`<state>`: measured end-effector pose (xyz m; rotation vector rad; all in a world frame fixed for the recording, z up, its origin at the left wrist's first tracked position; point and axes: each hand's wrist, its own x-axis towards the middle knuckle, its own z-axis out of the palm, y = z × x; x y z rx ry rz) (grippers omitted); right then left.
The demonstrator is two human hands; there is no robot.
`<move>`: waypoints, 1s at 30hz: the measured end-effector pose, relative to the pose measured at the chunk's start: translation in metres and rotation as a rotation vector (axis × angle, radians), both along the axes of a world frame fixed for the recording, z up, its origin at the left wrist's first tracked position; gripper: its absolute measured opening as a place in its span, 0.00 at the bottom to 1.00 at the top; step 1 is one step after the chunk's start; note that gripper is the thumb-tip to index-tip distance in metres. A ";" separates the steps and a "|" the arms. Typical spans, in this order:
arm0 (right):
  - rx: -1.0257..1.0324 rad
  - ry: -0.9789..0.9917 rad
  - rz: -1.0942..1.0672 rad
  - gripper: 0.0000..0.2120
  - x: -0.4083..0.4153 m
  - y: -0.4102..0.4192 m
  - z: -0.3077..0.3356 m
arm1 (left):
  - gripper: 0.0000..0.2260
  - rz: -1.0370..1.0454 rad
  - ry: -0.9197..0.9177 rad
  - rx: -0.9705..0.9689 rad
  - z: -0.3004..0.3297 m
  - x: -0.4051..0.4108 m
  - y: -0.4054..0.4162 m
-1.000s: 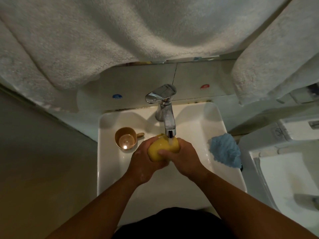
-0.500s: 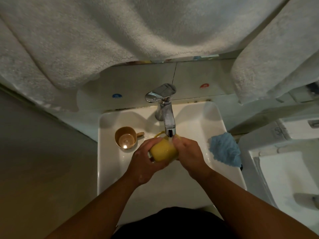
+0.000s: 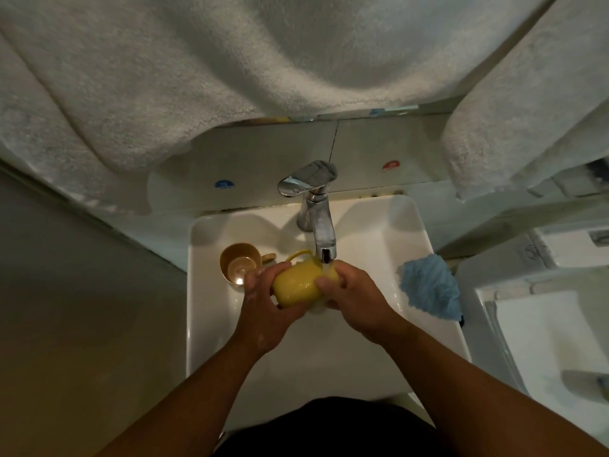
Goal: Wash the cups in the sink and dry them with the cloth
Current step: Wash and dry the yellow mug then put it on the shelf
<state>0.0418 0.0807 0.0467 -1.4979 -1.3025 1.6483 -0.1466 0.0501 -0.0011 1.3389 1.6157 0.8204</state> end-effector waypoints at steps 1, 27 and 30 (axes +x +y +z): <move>-0.005 0.039 0.034 0.05 0.002 -0.001 0.000 | 0.39 0.001 -0.020 -0.033 0.000 -0.001 0.000; -0.032 -0.187 -0.196 0.19 0.002 -0.005 -0.011 | 0.33 -0.082 -0.171 -0.198 0.016 0.017 0.013; -0.013 -0.126 -0.261 0.22 0.002 -0.006 -0.015 | 0.32 -0.110 -0.162 -0.125 0.014 0.019 0.015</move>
